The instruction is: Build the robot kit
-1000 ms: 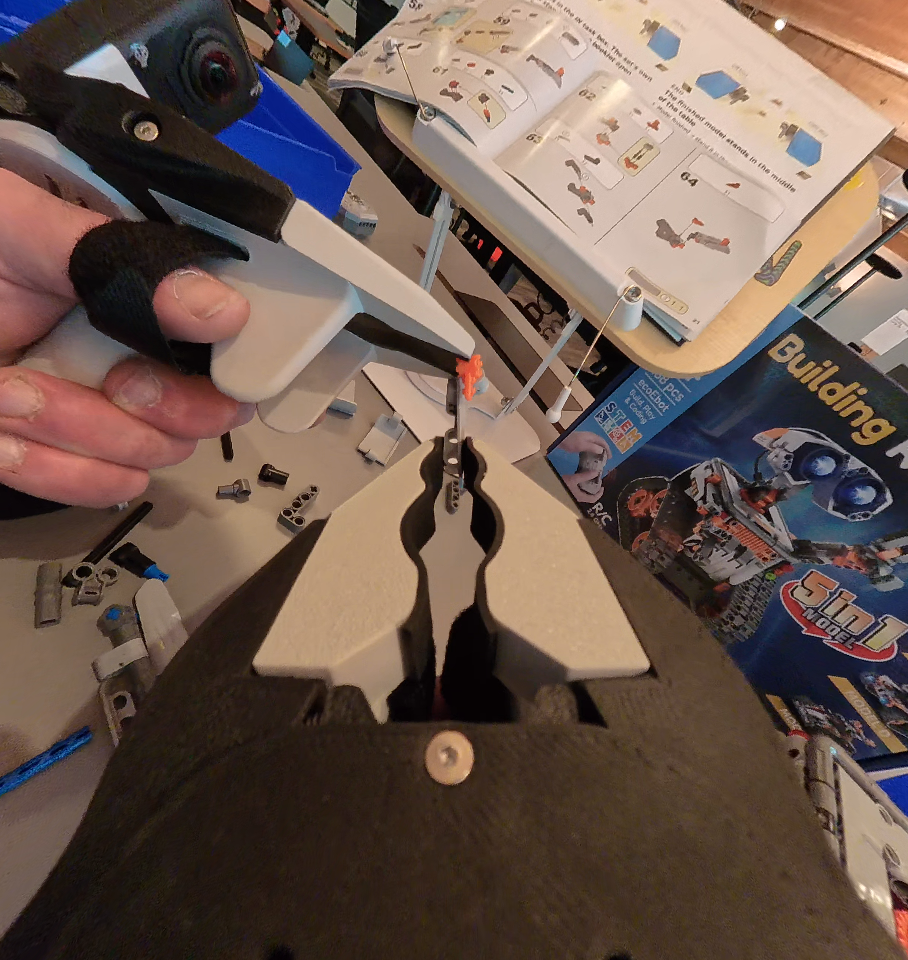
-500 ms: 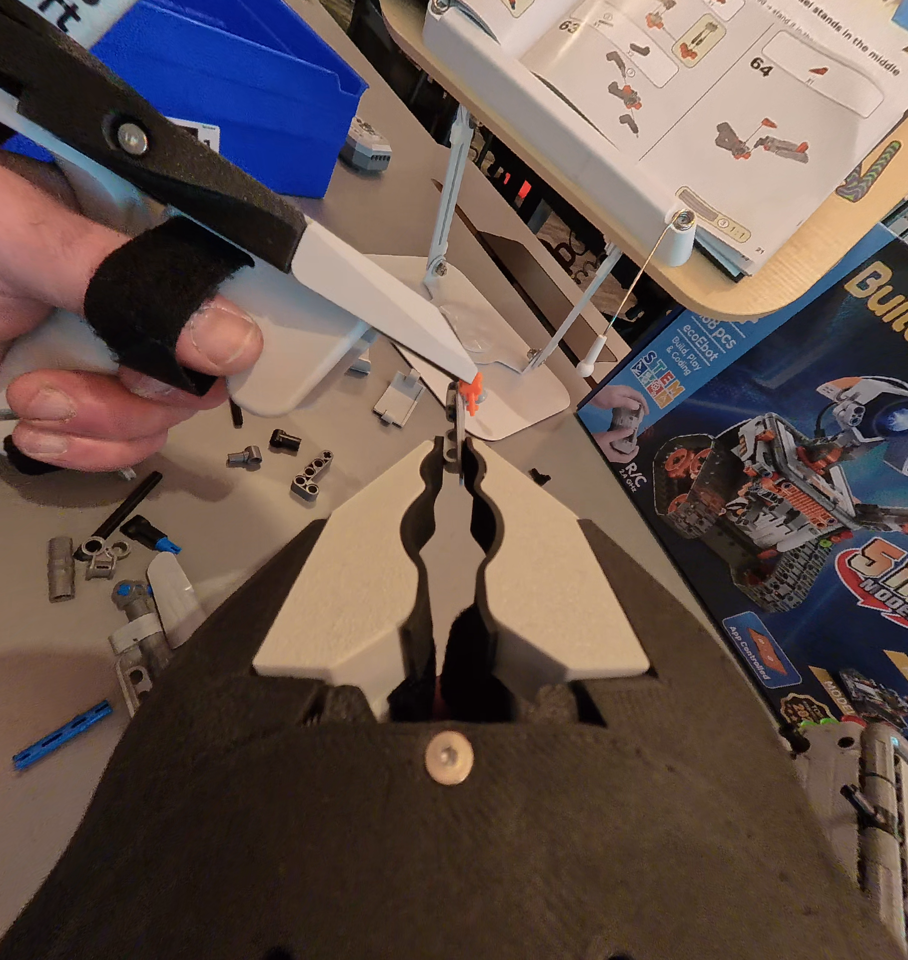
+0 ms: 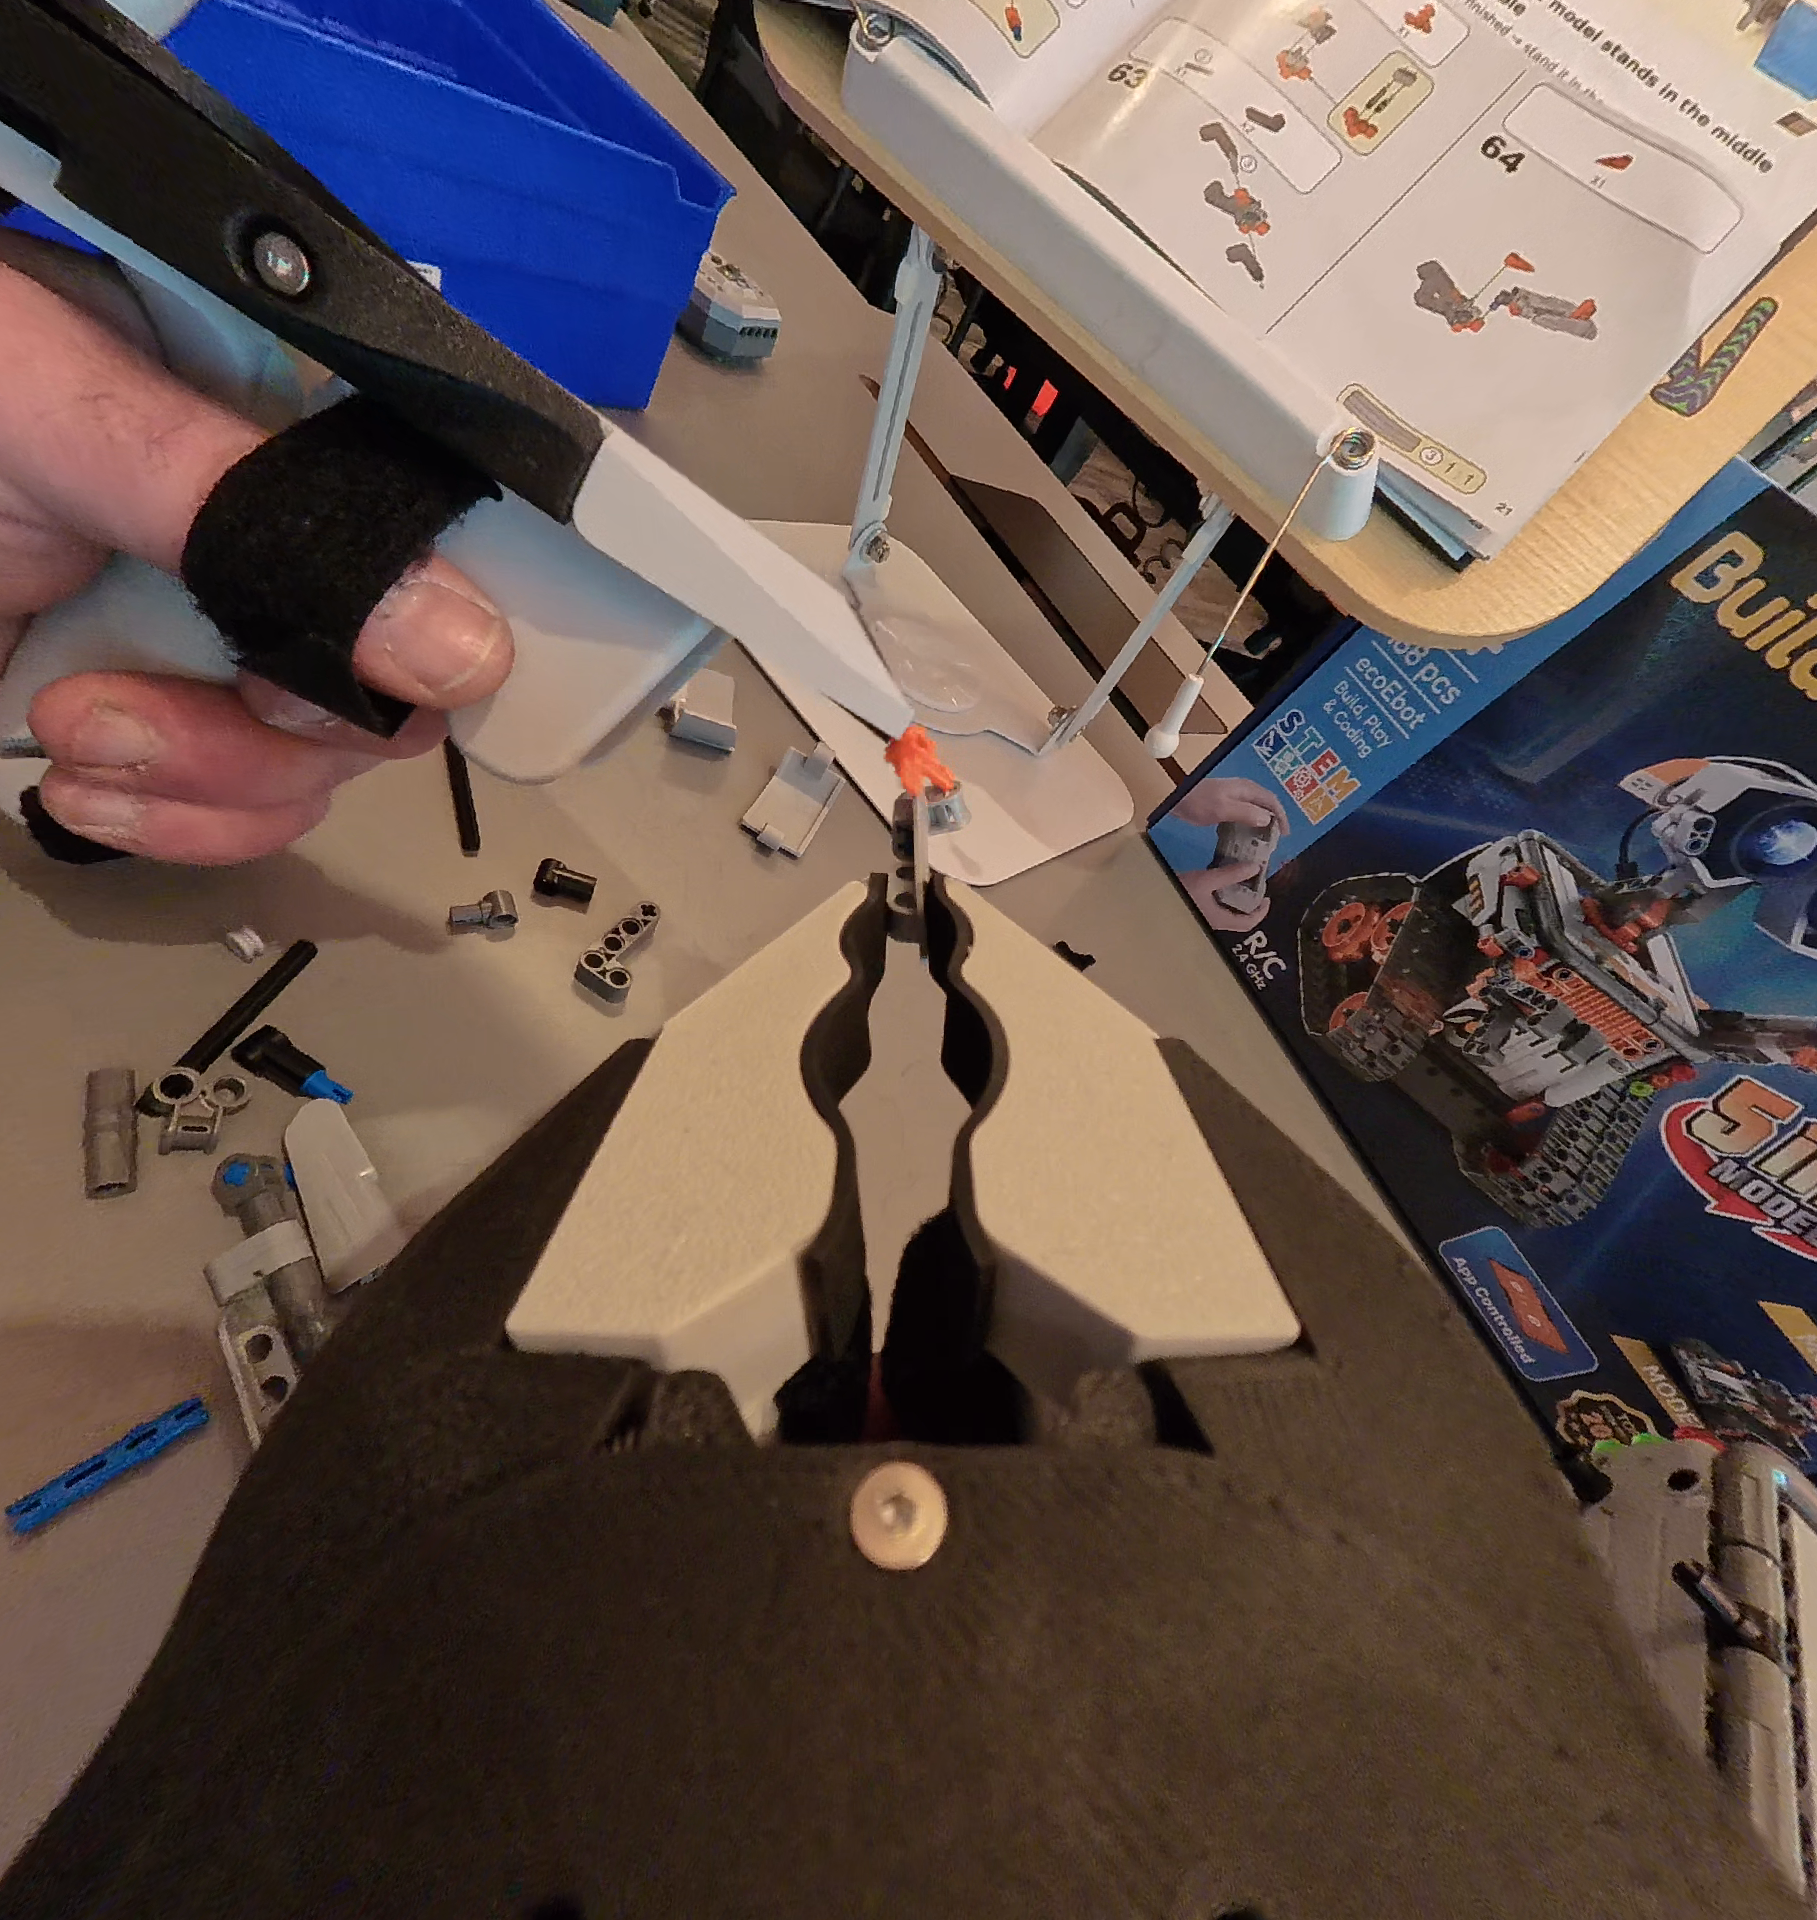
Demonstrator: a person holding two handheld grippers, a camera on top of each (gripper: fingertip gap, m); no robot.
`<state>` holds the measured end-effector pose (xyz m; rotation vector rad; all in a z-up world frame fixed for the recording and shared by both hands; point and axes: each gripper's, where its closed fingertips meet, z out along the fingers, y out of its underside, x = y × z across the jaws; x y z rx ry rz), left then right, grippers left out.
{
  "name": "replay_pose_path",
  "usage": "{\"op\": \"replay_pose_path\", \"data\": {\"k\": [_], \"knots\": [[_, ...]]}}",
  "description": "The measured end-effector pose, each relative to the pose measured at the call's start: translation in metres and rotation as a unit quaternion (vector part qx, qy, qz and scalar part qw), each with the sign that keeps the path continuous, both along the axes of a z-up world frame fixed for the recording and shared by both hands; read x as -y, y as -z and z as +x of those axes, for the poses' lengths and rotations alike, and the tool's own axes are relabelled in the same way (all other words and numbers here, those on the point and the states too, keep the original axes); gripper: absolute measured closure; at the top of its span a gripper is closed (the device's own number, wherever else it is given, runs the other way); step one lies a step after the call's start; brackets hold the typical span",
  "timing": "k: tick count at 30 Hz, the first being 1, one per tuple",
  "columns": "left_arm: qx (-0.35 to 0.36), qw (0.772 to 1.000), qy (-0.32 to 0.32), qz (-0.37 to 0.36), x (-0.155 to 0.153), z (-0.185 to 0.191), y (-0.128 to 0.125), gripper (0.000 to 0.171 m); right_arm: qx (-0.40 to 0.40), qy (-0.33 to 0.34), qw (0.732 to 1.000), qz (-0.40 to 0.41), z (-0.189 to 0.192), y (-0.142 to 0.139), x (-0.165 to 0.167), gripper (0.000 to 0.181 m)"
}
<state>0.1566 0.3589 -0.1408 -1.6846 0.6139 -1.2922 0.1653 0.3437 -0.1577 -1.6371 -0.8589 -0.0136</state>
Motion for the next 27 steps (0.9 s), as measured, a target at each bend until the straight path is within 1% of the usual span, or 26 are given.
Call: {"op": "replay_pose_path", "data": {"k": [1,3,6,10,13,15,16,17,19,21,22,23,24,25,27], "knots": [[-0.002,1.0,-0.002,-0.003,-0.002,-0.001,0.002,0.171,0.0,-0.001,1.0,0.001,0.0,0.0,0.0,0.177],[-0.011,1.0,0.018,-0.012,0.001,0.002,0.006,0.171,-0.004,-0.01,1.0,-0.002,-0.003,-0.001,0.002,0.177],[-0.016,0.999,0.03,-0.017,0.003,0.004,0.009,0.171,0.002,-0.016,1.0,-0.01,-0.005,0.004,0.004,0.177],[-0.023,0.999,0.03,-0.014,0.0,-0.002,0.011,0.171,0.002,-0.024,0.999,-0.03,-0.002,0.009,0.005,0.177],[-0.057,0.997,0.043,0.018,0.002,-0.006,0.012,0.17,0.01,-0.068,0.996,-0.064,-0.008,0.02,0.013,0.177],[-0.088,0.993,0.065,0.041,0.007,-0.005,0.017,0.16,0.003,-0.091,0.991,-0.095,-0.008,0.024,0.018,0.177],[-0.12,0.988,0.078,0.059,0.01,-0.005,0.025,0.154,-0.005,-0.105,0.987,-0.123,-0.007,0.028,0.022,0.177],[-0.144,0.982,0.091,0.076,0.013,-0.005,0.031,0.152,-0.01,-0.116,0.982,-0.152,-0.006,0.033,0.025,0.177],[-0.187,0.969,0.138,0.084,0.026,-0.005,0.046,0.145,-0.014,-0.145,0.965,-0.22,-0.004,0.049,0.037,0.177],[-0.214,0.957,0.176,0.09,0.037,-0.005,0.059,0.139,-0.027,-0.162,0.951,-0.264,-0.003,0.061,0.045,0.177],[-0.233,0.947,0.2,0.092,0.045,-0.005,0.066,0.136,-0.026,-0.168,0.946,-0.275,-0.003,0.065,0.046,0.177],[-0.255,0.939,0.198,0.113,0.044,-0.004,0.072,0.134,-0.025,-0.169,0.947,-0.273,-0.002,0.065,0.046,0.177],[-0.275,0.93,0.197,0.143,0.043,-0.004,0.075,0.135,-0.026,-0.174,0.946,-0.272,-0.003,0.064,0.047,0.177],[-0.294,0.919,0.21,0.159,0.047,-0.004,0.08,0.135,-0.029,-0.179,0.944,-0.274,-0.004,0.063,0.048,0.177],[-0.307,0.908,0.228,0.172,0.054,-0.002,0.086,0.137,-0.027,-0.18,0.946,-0.27,-0.002,0.062,0.048,0.177]]}}
